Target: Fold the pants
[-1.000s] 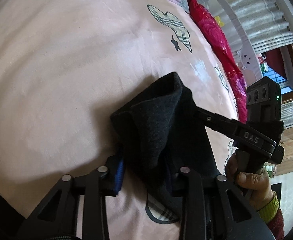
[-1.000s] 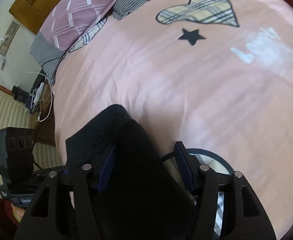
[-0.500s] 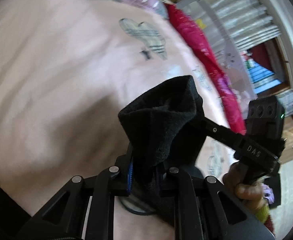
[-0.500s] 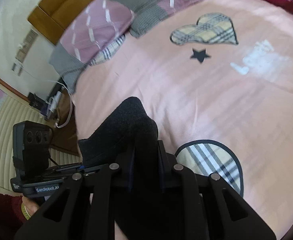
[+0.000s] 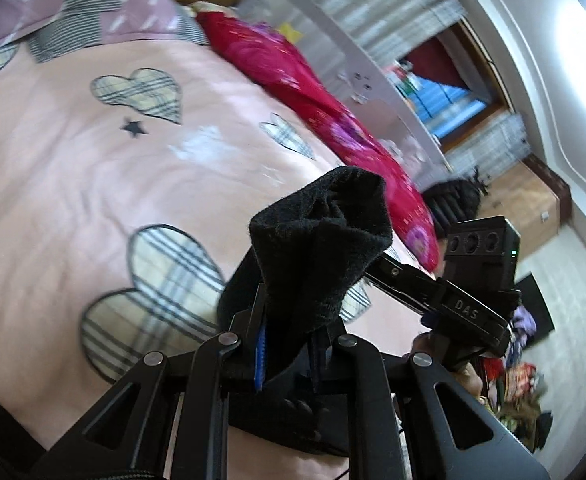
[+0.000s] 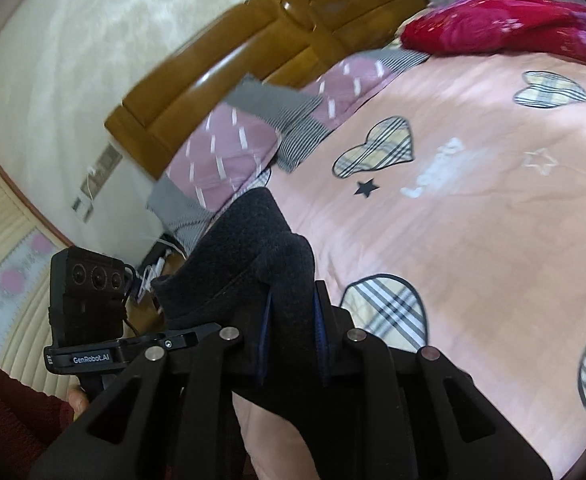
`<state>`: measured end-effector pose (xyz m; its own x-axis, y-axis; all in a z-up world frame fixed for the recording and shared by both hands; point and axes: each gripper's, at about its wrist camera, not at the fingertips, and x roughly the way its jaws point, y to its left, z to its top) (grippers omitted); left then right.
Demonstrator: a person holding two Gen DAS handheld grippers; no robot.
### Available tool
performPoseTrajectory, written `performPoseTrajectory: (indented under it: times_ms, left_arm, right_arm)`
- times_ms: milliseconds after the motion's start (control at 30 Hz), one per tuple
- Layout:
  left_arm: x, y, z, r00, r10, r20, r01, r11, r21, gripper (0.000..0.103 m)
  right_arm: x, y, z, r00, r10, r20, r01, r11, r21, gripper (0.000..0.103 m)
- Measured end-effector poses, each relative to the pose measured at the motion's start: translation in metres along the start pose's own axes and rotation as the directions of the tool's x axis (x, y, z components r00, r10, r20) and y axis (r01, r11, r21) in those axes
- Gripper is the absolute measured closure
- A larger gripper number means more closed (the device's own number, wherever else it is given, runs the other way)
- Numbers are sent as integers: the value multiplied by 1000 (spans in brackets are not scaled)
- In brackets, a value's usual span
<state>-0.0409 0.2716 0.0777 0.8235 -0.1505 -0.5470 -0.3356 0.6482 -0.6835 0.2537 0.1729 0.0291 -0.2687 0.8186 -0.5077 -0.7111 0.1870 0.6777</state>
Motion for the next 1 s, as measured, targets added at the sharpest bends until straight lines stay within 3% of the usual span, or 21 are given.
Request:
performPoseTrajectory:
  times_ms: [267, 533, 1000]
  left_arm:
    - [20, -67, -38, 996, -22, -84, 34, 989, 143, 88]
    - [59, -114, -90, 980, 23, -196, 35, 957, 288, 88]
    - [106, -141, -150, 944, 107, -314, 38, 906, 422, 88]
  right_arm:
    - [-69, -19, -41, 991, 16, 130, -25, 997, 69, 83]
    - [-113, -56, -98, 975, 6, 223, -46, 984, 174, 83]
    - [-145, -95, -168, 953, -23, 302, -69, 954, 291, 83]
